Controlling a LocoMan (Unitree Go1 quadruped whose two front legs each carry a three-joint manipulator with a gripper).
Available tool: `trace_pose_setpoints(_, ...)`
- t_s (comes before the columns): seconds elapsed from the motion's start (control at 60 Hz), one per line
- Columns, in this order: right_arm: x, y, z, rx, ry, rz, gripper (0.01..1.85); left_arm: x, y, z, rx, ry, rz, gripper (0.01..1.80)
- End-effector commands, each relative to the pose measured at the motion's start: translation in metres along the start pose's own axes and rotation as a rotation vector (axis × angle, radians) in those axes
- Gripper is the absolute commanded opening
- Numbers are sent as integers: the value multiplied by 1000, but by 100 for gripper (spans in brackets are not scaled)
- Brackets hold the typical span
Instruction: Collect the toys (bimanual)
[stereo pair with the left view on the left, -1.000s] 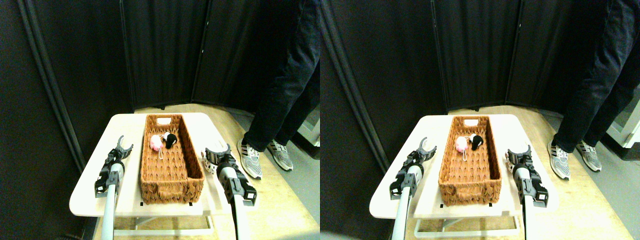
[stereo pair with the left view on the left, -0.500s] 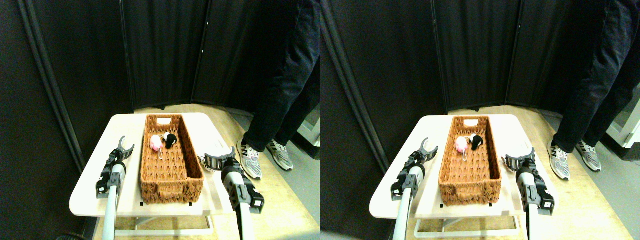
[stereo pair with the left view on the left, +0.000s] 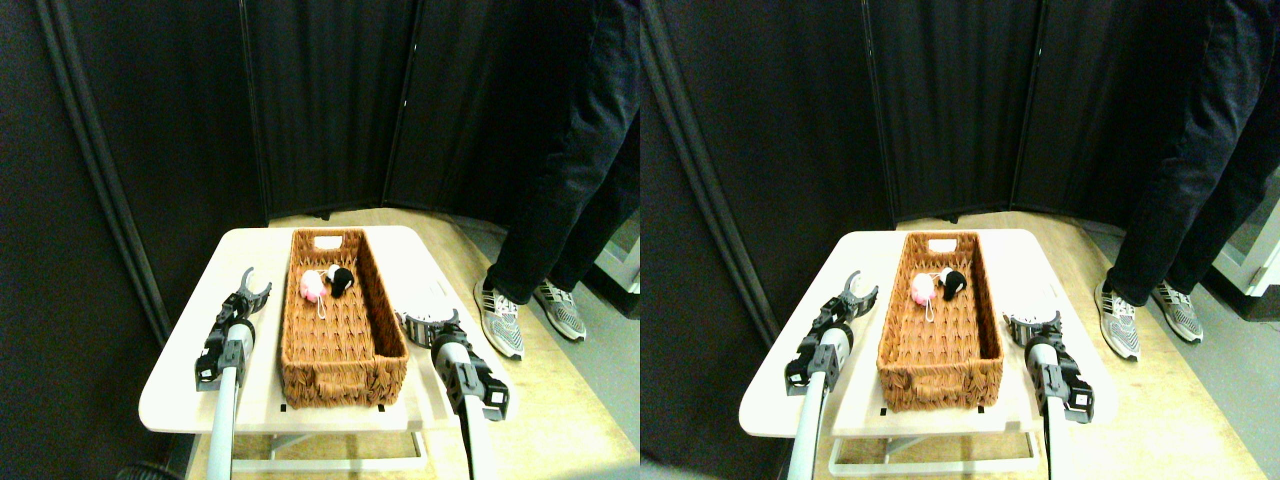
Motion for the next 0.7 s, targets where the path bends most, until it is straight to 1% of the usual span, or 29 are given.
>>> trace_pose_setpoints(0.017,9,-3,-1,-20,-8,-10,79,2,-9,0,13,-8,-38,34)
trace_pose_setpoints(0.083,13,-6,0,-4,-16,-35,76,3,-10,0,24,-6,-40,34)
trace_pose_setpoints(0.183,19,-8,2,-9,-21,-37,73,4,-11,0,6,-5,-34,34)
trace_pose_setpoints(0.217,22,-9,2,-1,-27,-32,66,5,-12,0,-1,-3,-31,34)
trace_pose_setpoints(0.233,22,-9,2,-1,-27,-32,66,5,-12,0,-1,-3,-31,34)
trace_pose_setpoints(0.25,22,-8,1,10,-35,-32,56,6,-12,0,-10,2,-29,35)
trace_pose_setpoints(0.267,22,-8,1,10,-35,-32,56,6,-12,0,-10,2,-29,35)
trace_pose_setpoints(0.3,22,-7,0,7,-50,-30,30,6,-13,0,-10,1,-27,35)
trace_pose_setpoints(0.317,22,-7,0,6,-53,-28,24,6,-13,0,-9,1,-28,35)
trace_pose_setpoints(0.333,21,-5,0,-4,-61,-24,13,6,-14,0,-1,1,-32,35)
trace_pose_setpoints(0.35,21,-5,0,-8,-65,-22,9,6,-14,0,3,1,-35,35)
trace_pose_setpoints(0.367,21,-5,0,-8,-65,-22,9,6,-14,0,3,1,-35,35)
trace_pose_setpoints(0.383,22,-3,1,-5,-81,-14,1,7,-14,0,17,-1,-44,35)
trace_pose_setpoints(0.483,24,2,5,4,-99,-8,1,9,-14,0,10,-2,-43,33)
trace_pose_setpoints(0.6,25,10,9,7,-81,43,1,11,-14,0,17,-2,-41,33)
trace_pose_setpoints(0.633,26,16,11,1,-76,71,1,11,-14,0,14,-11,-34,33)
trace_pose_setpoints(0.683,26,25,12,1,-79,86,1,11,-13,3,26,-10,-33,33)
trace_pose_setpoints(0.7,26,25,12,1,-79,86,1,11,-13,3,26,-10,-33,33)
